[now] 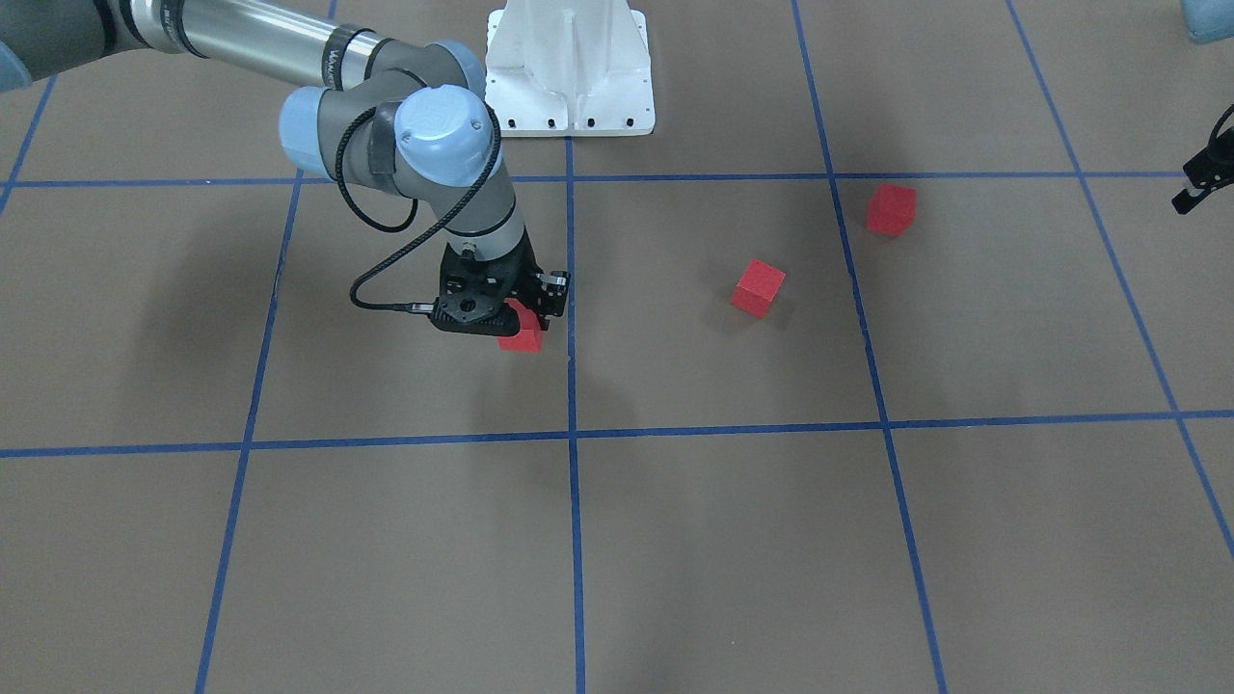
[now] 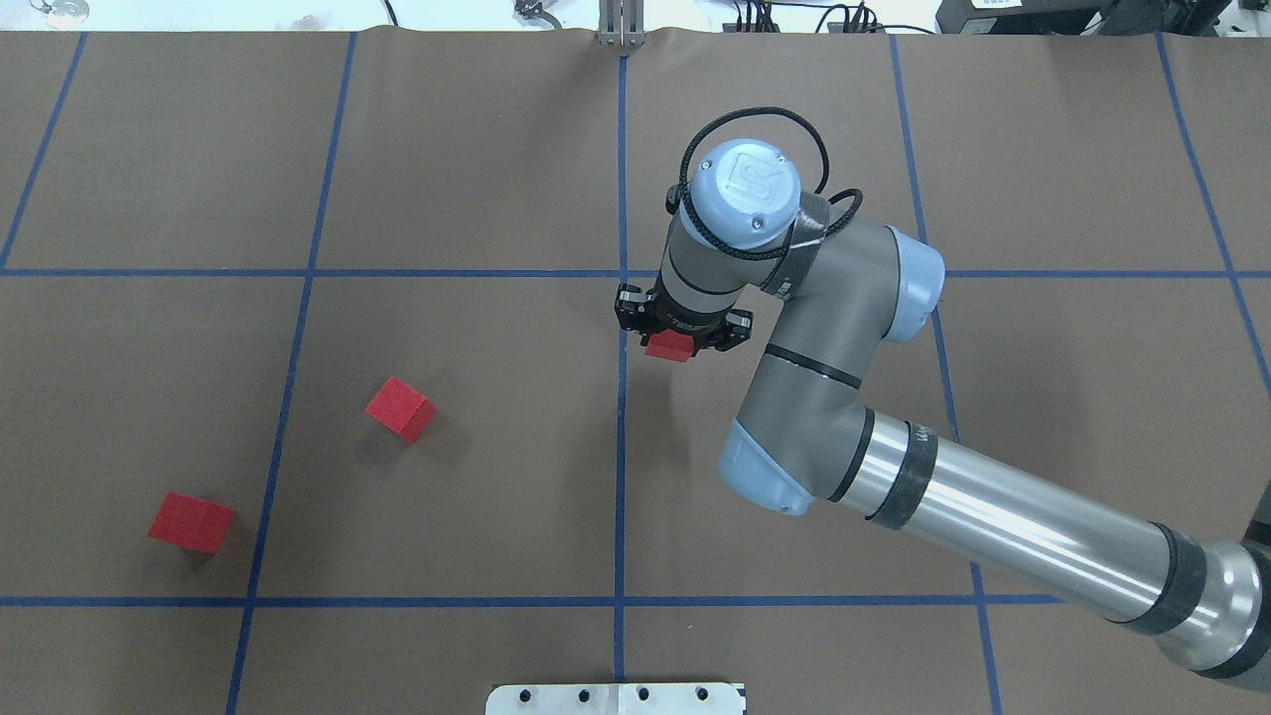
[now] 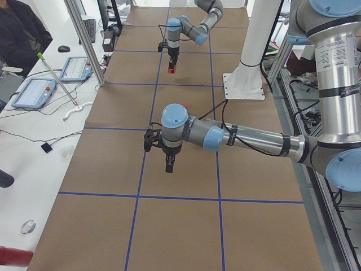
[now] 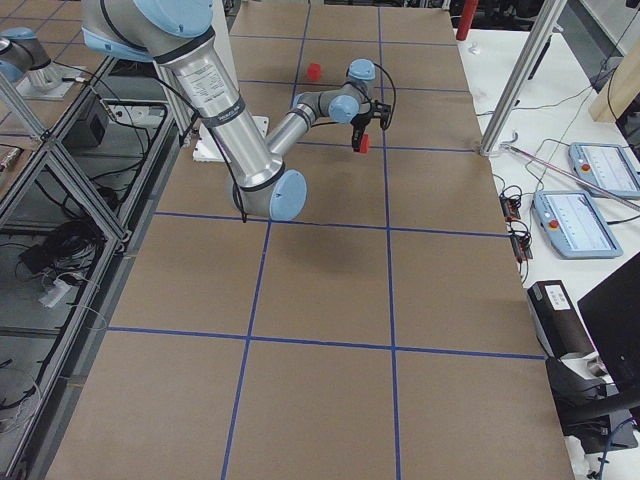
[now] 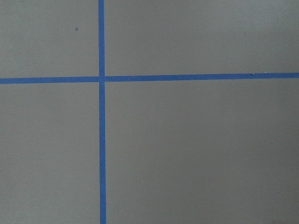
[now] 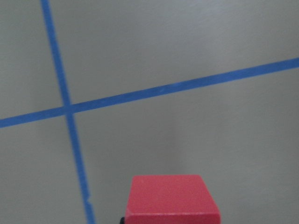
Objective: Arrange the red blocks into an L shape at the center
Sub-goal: 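Carry the red cube with the right gripper to the table center and set it down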
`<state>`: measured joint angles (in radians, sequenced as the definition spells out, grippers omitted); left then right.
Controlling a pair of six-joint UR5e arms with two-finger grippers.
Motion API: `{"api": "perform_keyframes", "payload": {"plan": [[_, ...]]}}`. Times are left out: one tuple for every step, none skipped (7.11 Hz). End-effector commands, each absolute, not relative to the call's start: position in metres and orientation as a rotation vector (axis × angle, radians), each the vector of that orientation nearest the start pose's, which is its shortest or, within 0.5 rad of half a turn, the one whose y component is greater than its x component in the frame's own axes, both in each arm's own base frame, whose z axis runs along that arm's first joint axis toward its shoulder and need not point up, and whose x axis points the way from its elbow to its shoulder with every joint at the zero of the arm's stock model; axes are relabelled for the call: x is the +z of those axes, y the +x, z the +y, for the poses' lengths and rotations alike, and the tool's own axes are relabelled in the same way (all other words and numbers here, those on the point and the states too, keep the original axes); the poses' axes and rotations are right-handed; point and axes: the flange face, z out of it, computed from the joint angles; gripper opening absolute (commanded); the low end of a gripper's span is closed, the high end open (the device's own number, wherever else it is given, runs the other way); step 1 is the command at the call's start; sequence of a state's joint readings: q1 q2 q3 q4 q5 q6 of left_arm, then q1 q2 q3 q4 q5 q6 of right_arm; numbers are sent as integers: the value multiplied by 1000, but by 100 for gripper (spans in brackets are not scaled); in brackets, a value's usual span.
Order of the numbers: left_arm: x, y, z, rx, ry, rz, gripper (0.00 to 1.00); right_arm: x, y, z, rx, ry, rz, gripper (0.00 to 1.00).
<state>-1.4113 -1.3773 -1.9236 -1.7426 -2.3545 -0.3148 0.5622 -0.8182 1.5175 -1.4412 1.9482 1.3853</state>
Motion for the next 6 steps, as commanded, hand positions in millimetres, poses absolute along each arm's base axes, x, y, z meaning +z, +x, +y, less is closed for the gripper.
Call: {"api": "perform_keyframes", "payload": {"plan": [[551, 5, -427, -18, 124, 829, 100, 198, -590, -454, 181, -7, -910, 0], [551, 6, -427, -17, 119, 838, 100, 201, -600, -446, 163, -15, -905, 0], [550, 6, -427, -17, 116, 844, 100, 201, -609, -446, 162, -19, -892, 0], [550, 6, -428, -16, 119, 845, 100, 203, -618, -441, 150, -27, -885, 10], [549, 6, -427, -15, 121, 845, 100, 204, -620, -438, 142, -27, -884, 19], [549, 6, -427, -17, 120, 845, 100, 207, -623, -435, 134, -27, -878, 27]]}}
